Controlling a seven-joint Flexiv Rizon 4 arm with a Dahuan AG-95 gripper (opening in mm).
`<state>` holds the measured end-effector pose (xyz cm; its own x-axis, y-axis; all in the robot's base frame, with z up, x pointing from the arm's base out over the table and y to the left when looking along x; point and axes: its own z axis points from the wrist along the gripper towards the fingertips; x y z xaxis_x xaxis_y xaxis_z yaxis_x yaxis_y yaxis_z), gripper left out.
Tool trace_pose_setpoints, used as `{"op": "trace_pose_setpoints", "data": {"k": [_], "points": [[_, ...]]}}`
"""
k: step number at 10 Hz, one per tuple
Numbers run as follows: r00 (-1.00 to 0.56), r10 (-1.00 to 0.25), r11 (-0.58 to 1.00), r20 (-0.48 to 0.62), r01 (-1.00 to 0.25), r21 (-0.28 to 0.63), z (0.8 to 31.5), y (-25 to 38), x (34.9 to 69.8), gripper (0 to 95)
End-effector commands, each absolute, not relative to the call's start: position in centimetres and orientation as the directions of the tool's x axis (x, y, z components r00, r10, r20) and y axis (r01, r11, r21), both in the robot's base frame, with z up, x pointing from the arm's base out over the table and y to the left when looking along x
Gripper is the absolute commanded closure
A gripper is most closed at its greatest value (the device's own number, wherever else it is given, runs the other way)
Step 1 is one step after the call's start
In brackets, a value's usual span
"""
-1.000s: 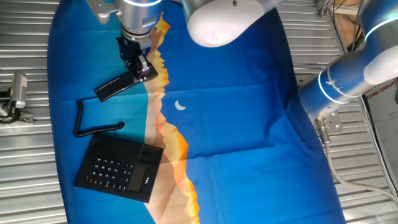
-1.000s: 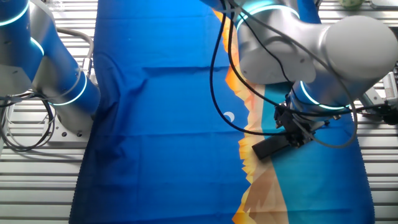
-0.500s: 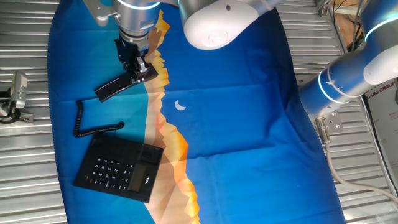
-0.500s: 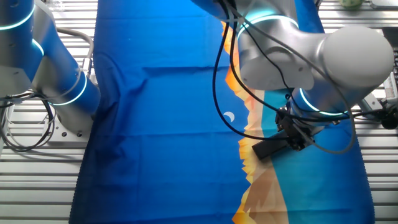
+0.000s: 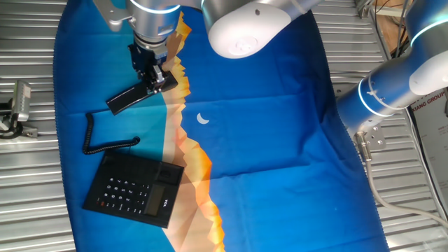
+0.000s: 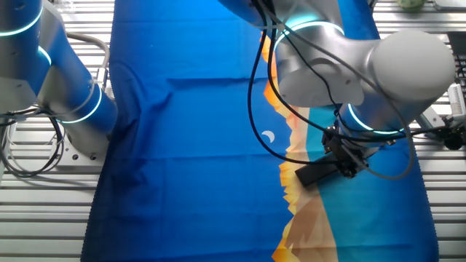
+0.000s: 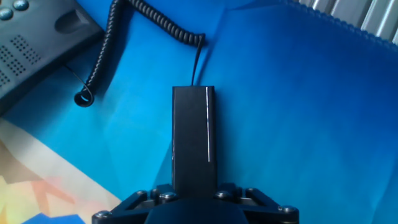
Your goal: Place the handset of the telephone on the corresponding phone cradle
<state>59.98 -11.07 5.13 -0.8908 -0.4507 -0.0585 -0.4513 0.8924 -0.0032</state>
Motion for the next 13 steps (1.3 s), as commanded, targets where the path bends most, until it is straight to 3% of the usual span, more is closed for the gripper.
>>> {"op": "trace_pose_setpoints", "data": {"k": [1,13], "points": [[-0.889,-0.454,0.89,-0.063,-0.455,0.001,5.1,-11.0,60.1,38.0],[-0.895,-0.442,0.897,-0.056,-0.441,-0.021,3.6,-10.7,60.7,38.0]]}}
